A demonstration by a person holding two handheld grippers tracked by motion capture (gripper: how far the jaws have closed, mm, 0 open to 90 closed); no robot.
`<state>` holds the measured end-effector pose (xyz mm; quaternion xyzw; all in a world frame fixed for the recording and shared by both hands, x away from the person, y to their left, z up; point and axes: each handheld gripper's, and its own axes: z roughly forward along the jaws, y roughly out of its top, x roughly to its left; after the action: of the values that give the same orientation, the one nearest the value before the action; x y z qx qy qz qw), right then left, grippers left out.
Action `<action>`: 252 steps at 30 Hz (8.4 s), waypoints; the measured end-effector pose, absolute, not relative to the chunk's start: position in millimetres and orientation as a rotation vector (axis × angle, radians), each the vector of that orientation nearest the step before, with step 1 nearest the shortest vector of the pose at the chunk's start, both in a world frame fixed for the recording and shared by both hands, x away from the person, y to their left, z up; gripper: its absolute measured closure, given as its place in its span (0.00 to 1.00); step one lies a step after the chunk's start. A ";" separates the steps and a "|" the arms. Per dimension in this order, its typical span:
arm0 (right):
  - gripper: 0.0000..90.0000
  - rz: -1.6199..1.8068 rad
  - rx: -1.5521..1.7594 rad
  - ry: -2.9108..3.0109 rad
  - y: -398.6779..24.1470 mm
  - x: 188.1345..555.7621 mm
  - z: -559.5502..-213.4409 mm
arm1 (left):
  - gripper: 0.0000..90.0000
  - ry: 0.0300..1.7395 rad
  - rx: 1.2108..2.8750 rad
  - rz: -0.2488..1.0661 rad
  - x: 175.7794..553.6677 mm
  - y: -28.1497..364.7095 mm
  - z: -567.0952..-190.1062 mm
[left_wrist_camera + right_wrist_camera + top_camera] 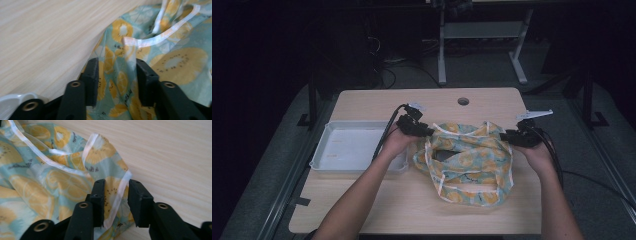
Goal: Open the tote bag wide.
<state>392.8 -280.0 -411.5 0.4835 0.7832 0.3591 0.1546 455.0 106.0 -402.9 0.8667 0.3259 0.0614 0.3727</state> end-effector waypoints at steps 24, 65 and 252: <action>0.63 1.143 1.093 2.381 -248.9 339.1 -360.6 | 0.44 0.538 2.260 0.121 397.6 85.3 -362.8; 1.00 0.939 1.058 2.547 -220.5 366.4 -403.7 | 0.99 0.581 2.252 0.029 415.5 77.0 -395.3; 0.63 1.075 0.894 2.564 -213.7 315.2 -380.6 | 0.68 0.609 2.240 0.109 387.8 96.2 -377.9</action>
<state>315.2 -213.7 -380.6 0.3041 0.8726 0.3659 0.1103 387.8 96.2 -377.9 0.8845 0.2404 0.0430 0.3976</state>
